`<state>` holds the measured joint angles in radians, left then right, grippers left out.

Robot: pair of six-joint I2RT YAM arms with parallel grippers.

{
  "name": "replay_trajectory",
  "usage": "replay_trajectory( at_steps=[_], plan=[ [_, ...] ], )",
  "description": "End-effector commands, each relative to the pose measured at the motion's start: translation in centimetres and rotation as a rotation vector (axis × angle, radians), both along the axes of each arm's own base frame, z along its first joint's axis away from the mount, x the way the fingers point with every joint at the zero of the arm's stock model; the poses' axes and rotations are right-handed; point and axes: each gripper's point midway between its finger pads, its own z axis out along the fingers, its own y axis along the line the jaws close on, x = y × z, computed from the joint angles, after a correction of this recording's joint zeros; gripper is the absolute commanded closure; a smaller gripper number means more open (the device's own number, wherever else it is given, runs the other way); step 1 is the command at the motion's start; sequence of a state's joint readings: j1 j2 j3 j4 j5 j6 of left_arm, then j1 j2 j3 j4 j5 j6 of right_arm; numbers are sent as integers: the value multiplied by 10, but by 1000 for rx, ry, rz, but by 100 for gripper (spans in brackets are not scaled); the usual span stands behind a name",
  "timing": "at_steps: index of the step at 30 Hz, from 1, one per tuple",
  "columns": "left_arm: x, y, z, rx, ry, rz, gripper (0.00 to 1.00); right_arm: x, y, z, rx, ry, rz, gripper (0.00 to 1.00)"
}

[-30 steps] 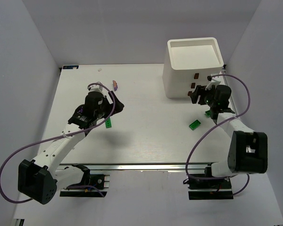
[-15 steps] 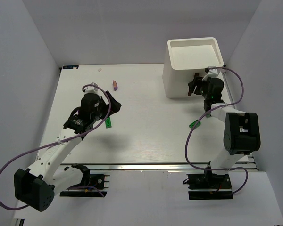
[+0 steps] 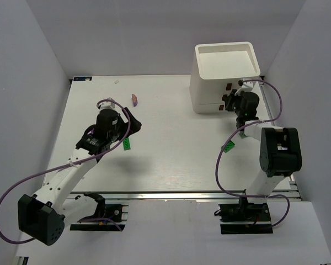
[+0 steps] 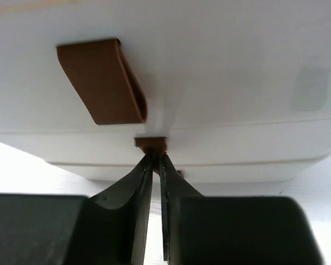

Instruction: Sort the legos into containers by color

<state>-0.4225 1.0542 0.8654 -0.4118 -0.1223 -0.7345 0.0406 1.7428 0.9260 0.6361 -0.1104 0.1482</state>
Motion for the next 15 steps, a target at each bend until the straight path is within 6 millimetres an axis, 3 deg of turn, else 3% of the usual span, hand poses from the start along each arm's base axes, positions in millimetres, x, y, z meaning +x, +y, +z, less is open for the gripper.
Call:
replay_trajectory(
  at_steps=[1, 4, 11, 15],
  plan=[
    [6, 1, 17, -13, -33, 16, 3, 15, 5, 45, 4, -166, 21, 92],
    [6, 0, 16, -15, -30, 14, 3, 7, 6, 45, 1, -165, 42, 100],
    [4, 3, 8, -3, -19, 21, 3, -26, 7, 45, -9, -158, 80, 100],
    [3, 2, 4, -4, -12, 14, 3, -36, 5, 39, -13, -146, 79, 100]
  ],
)
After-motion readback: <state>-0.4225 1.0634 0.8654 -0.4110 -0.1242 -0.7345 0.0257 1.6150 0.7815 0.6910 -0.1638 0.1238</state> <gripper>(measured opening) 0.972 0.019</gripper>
